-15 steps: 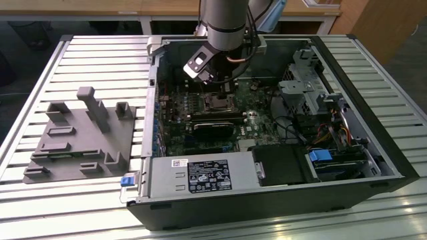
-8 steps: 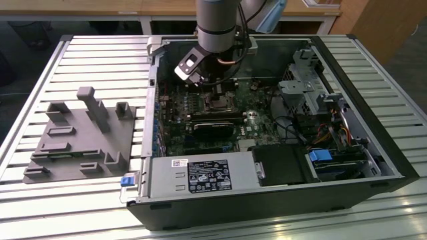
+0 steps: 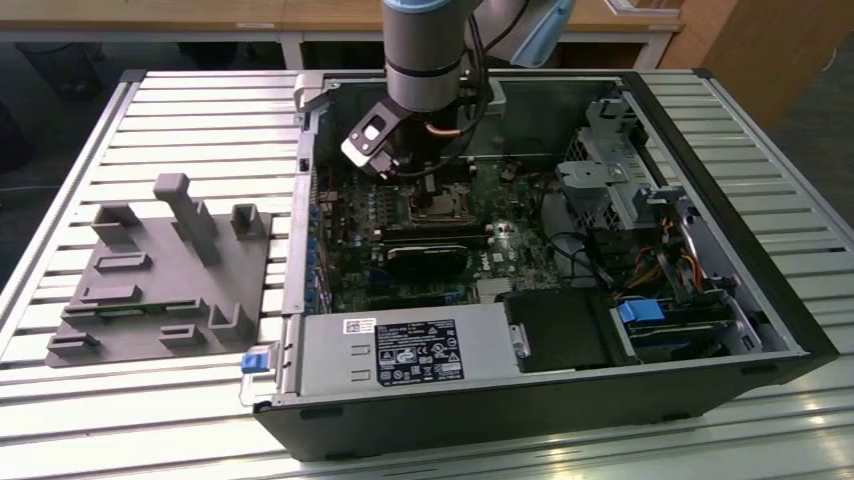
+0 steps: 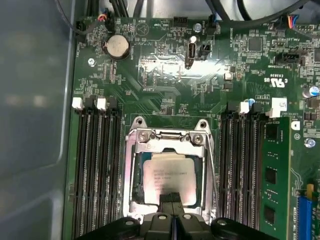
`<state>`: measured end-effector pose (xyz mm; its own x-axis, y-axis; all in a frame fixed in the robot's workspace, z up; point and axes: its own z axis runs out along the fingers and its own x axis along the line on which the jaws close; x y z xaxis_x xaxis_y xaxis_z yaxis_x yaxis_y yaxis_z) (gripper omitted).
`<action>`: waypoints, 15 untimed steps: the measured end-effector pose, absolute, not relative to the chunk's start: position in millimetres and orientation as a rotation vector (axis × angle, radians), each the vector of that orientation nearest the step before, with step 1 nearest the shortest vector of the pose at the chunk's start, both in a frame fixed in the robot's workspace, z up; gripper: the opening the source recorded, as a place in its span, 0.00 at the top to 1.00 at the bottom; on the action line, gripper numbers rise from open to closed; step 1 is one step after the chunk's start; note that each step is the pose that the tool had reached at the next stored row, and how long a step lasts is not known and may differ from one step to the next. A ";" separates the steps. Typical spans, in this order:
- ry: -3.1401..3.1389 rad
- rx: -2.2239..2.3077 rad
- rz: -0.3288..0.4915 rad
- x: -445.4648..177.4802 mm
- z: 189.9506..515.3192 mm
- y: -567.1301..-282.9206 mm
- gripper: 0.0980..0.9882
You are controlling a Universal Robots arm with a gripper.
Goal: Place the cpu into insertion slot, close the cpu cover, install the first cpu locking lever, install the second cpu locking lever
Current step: 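Close the cpu cover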
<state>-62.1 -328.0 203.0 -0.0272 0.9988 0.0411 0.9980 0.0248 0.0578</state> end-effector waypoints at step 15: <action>2.242 2.185 0.117 -50.2 200.0 -327.3 0.99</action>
<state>-50.2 -327.3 200.0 -0.0272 0.9986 0.0460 0.9979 0.0244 0.0593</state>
